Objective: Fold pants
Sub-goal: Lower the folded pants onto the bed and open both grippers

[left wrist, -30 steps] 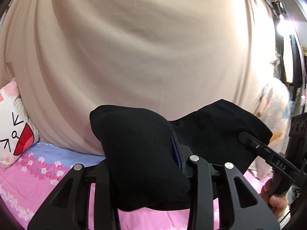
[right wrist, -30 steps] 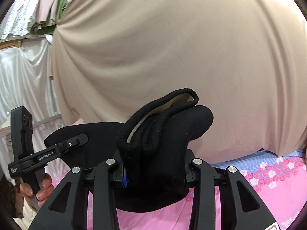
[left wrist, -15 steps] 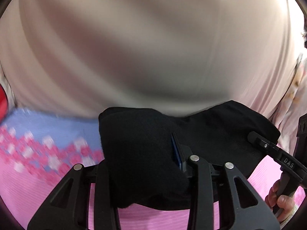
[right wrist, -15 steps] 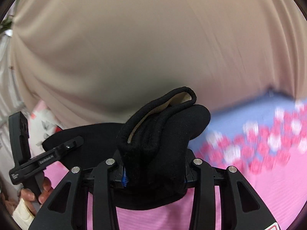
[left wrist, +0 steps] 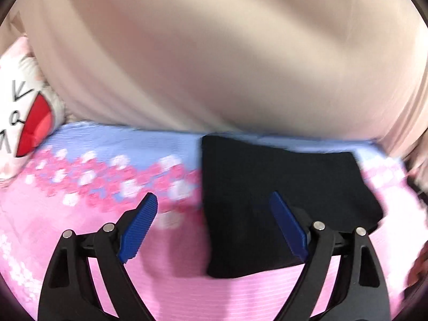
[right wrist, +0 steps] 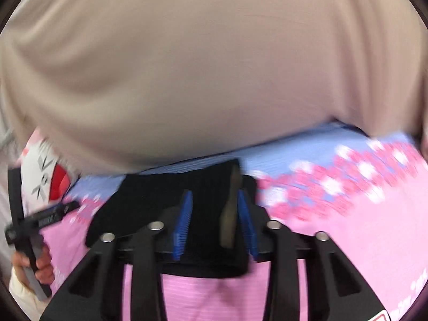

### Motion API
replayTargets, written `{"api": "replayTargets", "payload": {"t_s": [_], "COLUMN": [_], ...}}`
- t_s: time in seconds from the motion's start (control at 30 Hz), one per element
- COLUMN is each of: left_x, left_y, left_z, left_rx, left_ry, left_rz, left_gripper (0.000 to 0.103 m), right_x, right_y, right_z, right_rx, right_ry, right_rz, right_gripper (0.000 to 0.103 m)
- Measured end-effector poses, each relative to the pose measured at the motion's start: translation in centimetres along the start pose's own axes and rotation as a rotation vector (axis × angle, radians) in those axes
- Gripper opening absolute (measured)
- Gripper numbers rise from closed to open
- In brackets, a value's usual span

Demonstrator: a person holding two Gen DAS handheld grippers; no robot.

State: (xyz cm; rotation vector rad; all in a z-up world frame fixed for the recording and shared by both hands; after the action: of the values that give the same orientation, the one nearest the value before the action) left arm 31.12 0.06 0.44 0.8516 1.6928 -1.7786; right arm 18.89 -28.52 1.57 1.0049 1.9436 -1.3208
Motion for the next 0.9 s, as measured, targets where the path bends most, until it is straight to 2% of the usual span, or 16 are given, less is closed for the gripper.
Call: {"api": "replayTargets", "payload": {"t_s": [0.07, 0.1, 0.17, 0.2, 0.27, 0.37, 0.47, 0.5, 0.57, 0.7, 0.9], "left_x": [0.5, 1.2, 3.0, 4.2, 5.0, 4.9, 5.2, 4.9, 4.4, 4.2, 5.6], "left_y": [1.3, 3.0, 6.2, 8.1, 8.3, 8.0, 8.2, 7.8, 6.6, 1.8, -3.3], "left_z": [1.9, 3.0, 3.9, 4.0, 3.1, 2.3, 2.4, 2.9, 3.2, 3.7, 3.5], "left_rx": [0.044, 0.029, -0.07, -0.111, -0.081, -0.063, -0.079, -0.088, -0.132, -0.24, -0.257], "left_ry": [0.0, 0.014, 0.061, 0.097, 0.055, 0.007, 0.024, 0.028, 0.055, 0.133, 0.142], "left_rz": [-0.04, -0.091, -0.172, -0.22, -0.197, -0.218, -0.209, -0.206, -0.184, -0.097, -0.053], "left_gripper": [0.09, 0.09, 0.09, 0.092, 0.095, 0.095, 0.095, 0.095, 0.094, 0.094, 0.094], "right_x": [0.2, 0.7, 3.2, 3.6, 3.3, 2.7, 4.5, 4.5, 3.8, 3.2, 4.8], "right_y": [3.1, 4.6, 7.8, 8.1, 6.2, 3.7, 6.3, 6.2, 3.9, -1.5, -7.0], "right_z": [-0.9, -1.1, 1.4, 2.4, 2.3, 0.6, 1.4, 1.7, 0.7, -1.2, -2.7], "right_rx": [0.014, 0.058, 0.175, 0.178, 0.157, 0.137, 0.219, 0.215, 0.214, 0.169, 0.176], "right_ry": [-0.034, -0.051, -0.048, -0.027, 0.014, -0.027, -0.075, -0.067, -0.048, -0.017, -0.004], "right_rz": [-0.076, -0.118, -0.219, -0.218, -0.19, -0.126, -0.231, -0.202, -0.189, -0.105, -0.048], "right_gripper": [0.021, 0.019, 0.014, 0.014, 0.015, 0.018, 0.018, 0.018, 0.018, 0.019, 0.022]}}
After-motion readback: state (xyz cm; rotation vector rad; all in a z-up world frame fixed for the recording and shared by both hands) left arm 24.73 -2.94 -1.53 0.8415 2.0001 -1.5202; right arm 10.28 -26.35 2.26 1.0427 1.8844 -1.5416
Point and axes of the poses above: each gripper's, at about its wrist camera, not at the fingertips, and y roughly the way its jaws point, z to its right, x to its underside, the point moved 2 cm from there along y, roughly the way its jaws point, and after that the axes turned 6 degrees about -x, right-handed, at the moved point
